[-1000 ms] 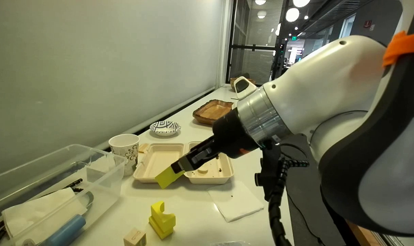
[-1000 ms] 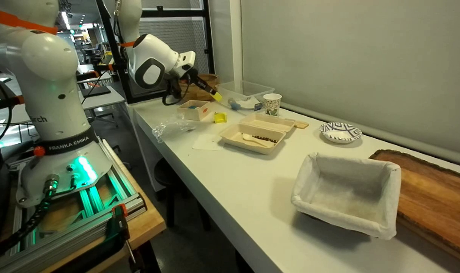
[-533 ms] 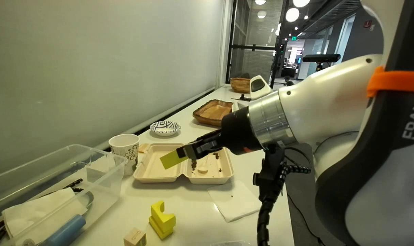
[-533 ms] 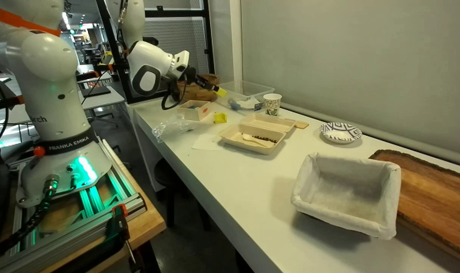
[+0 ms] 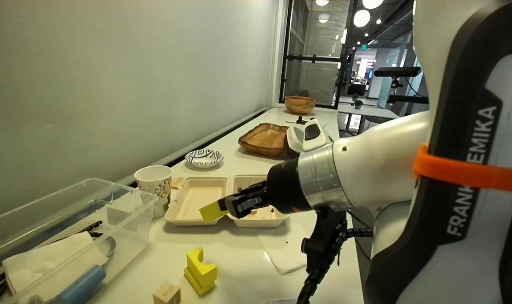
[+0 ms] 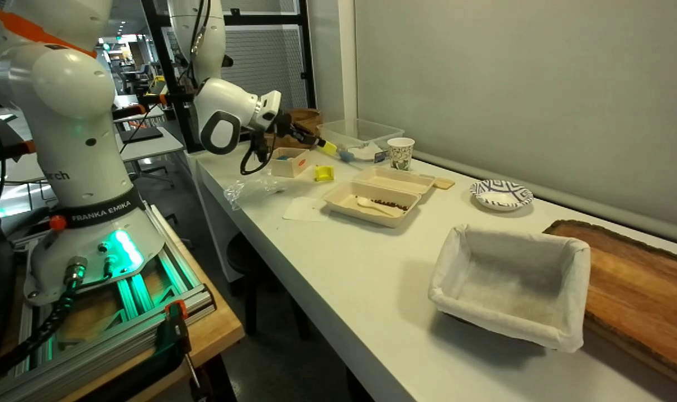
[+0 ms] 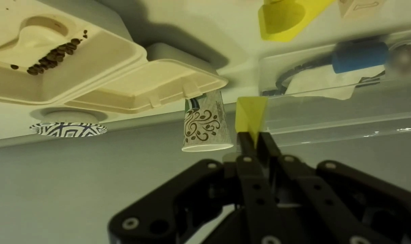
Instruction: Pile up the yellow blocks on the let
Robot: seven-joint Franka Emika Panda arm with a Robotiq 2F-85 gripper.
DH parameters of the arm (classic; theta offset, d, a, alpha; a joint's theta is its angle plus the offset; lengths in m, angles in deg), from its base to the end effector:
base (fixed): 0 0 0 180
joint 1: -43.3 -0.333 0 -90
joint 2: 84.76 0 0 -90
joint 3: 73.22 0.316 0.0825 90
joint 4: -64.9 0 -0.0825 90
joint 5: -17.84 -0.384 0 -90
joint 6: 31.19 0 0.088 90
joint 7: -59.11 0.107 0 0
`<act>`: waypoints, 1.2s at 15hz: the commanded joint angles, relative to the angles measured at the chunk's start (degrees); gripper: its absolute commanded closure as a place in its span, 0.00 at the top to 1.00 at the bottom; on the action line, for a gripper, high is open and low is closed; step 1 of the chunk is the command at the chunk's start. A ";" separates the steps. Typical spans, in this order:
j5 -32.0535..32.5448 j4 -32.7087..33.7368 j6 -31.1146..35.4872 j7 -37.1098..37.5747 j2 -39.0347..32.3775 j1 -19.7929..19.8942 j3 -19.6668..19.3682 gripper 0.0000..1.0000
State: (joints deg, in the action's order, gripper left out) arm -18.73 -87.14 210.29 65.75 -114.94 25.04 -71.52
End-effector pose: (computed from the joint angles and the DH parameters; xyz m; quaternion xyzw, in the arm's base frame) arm 0.4107 0.0633 0.1986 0.8519 -0.1740 0.4915 0.0485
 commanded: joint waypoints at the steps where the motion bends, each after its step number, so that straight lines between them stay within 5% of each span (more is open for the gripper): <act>1: -0.83 4.62 1.88 2.86 -5.45 -3.18 -2.42 0.02; 12: -7.19 10.70 1.88 4.87 -13.50 -7.62 -2.65 0.02; 13: -7.71 11.37 0.13 5.65 -13.17 -10.74 -5.45 0.02; 18: -8.81 12.59 1.43 5.52 -14.73 -12.81 -6.51 0.02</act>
State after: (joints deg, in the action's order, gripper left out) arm -25.41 -76.16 210.32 69.91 -127.25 15.00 -76.50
